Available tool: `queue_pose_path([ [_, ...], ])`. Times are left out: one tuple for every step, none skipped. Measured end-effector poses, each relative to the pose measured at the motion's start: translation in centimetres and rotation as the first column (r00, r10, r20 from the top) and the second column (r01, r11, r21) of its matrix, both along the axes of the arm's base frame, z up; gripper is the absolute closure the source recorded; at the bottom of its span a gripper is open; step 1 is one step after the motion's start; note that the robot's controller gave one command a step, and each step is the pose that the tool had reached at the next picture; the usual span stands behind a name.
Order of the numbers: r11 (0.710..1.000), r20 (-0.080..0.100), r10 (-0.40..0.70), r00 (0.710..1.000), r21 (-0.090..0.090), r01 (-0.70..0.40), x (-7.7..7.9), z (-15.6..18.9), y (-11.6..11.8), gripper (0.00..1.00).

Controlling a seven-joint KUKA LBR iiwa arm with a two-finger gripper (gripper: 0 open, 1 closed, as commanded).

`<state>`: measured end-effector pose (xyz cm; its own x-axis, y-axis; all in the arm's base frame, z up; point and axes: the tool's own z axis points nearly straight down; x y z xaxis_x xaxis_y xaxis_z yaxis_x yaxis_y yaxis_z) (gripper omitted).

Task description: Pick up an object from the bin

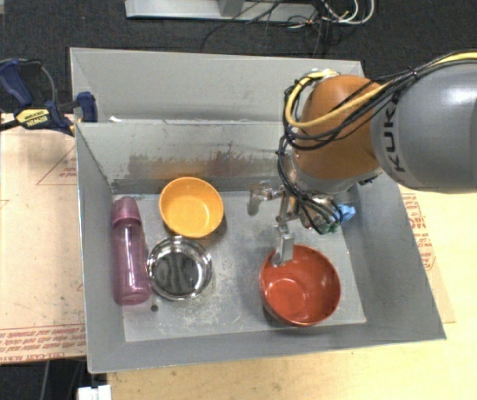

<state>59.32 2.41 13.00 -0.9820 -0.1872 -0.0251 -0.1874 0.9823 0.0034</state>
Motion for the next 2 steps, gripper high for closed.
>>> queue_pose_path([
  [0.992, -0.001, 0.128, 0.992, -0.002, -0.128, -2.40, 0.36, 1.34, 1.00],
  [0.992, -0.001, 0.127, 0.992, -0.002, -0.127, -2.40, 0.36, 1.33, 1.00],
])
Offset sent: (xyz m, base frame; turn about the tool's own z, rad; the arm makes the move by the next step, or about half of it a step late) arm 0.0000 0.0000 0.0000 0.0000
